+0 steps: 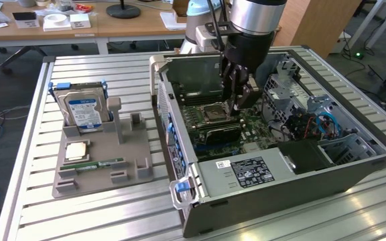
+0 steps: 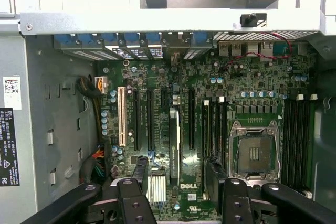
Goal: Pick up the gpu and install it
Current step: 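Press down on the gpu until it lock into place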
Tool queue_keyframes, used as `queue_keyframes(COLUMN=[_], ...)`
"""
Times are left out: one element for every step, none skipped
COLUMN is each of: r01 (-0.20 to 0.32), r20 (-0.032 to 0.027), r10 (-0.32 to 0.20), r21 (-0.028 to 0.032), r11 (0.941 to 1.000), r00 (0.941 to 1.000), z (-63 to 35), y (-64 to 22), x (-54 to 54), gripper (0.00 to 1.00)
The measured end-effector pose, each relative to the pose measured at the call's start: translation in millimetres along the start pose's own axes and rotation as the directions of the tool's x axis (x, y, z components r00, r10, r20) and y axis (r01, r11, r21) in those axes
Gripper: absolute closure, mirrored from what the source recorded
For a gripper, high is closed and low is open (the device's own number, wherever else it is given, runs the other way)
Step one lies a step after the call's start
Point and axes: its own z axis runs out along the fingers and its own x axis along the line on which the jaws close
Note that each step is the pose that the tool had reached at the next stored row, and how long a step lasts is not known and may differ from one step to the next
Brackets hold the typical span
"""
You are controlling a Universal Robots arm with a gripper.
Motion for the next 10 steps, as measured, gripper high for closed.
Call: queue_keyframes(r01=[0.000, 0.000, 0.000, 0.000, 0.000, 0.000, 0.000, 0.000, 0.000, 0.000], r20=[0.0000, 0.0000, 0.0000, 0.0000, 0.0000, 0.0000, 0.0000, 0.0000, 0.0000, 0.0000], r10=[0.000, 0.000, 0.000, 0.000, 0.000, 0.000, 0.000, 0.000, 0.000, 0.000], r21=[0.0000, 0.0000, 0.0000, 0.0000, 0.0000, 0.0000, 0.0000, 0.0000, 0.0000, 0.0000], r11=[1.0000, 1.0000, 1.0000, 1.0000, 1.0000, 1.0000, 1.0000, 1.0000, 1.0000, 1.0000], r00=[1.0000, 1.0000, 1.0000, 1.0000, 1.0000, 1.0000, 1.0000, 1.0000, 1.0000, 1.0000], z=[0.0, 0.0, 0.0, 0.0, 0.0, 0.0, 0.0, 0.0, 0.0, 0.0], y=[0.0, 0.0, 0.0, 0.0, 0.0, 0.0, 0.0, 0.0, 0.0, 0.0], x=[0.0, 0.0, 0.0, 0.0, 0.0, 0.0, 0.0, 0.0, 0.0, 0.0], gripper=[0.44, 0.44, 0.44, 0.44, 0.45, 0.51, 0.51, 0.57, 0.63, 0.63])
